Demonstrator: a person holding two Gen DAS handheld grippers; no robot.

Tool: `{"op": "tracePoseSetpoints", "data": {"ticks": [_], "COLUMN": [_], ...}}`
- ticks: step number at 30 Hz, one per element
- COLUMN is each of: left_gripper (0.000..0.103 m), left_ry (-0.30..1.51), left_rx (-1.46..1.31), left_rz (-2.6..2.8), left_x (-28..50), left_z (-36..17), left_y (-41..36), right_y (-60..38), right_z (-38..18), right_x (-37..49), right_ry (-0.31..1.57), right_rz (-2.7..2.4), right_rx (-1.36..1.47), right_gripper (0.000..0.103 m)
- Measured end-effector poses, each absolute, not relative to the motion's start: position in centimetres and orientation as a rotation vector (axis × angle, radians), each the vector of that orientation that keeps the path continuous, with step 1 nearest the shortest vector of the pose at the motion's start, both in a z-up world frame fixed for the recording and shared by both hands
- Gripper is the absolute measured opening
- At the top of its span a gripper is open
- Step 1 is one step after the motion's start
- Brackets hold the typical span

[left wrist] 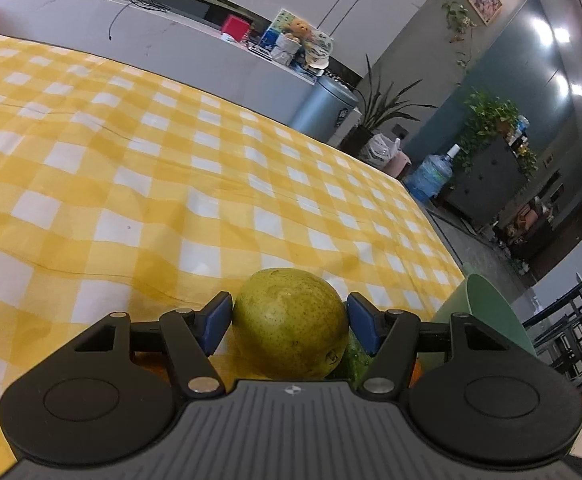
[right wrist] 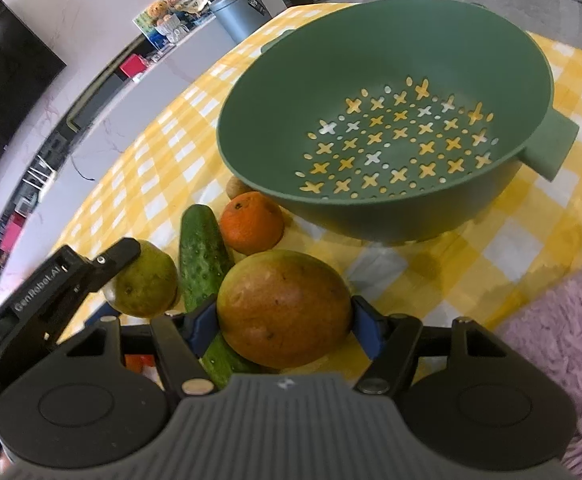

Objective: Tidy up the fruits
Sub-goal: 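Carry both pears over the green colander while the left tool releases its pear inside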

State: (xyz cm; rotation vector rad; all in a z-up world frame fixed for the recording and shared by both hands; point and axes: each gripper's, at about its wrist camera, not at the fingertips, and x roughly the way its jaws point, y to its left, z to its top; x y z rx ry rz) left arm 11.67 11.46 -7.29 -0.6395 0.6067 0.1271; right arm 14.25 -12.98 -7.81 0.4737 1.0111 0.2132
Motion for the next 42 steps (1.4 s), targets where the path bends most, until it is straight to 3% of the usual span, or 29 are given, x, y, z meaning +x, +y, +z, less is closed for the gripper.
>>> {"op": "tracePoseSetpoints", "data": {"ticks": [19, 29, 35, 42], "left_gripper": [0.072, 0.072, 0.072, 0.072], "left_ry": [0.491, 0.409, 0.489, 0.672], "left_rx": [-0.621, -0.615, -0.523, -0.412], "left_rz": [0.124, -0.144, -0.316, -0.342], "left_x": [8.9, 8.5, 11.3, 17.0], "left_z": [-3.4, -0.7, 1.0, -0.1], "left_y": [10.6, 7.0, 3.0, -2.8], "right_y": [-15.2, -19.6, -22.7, -26.5], "right_z": [-4.8, -0.7, -0.1, -2.3], "right_x": [11.6, 10.8, 11.1, 12.6], "right_ry": [0.73, 0.47, 0.339, 0.347], "right_rz": [0.558, 0.555, 0.368, 0.262], "right_rx": [0.824, 0.776, 0.596, 0.767], "right_gripper": [0.066, 0.066, 0.066, 0.066]}}
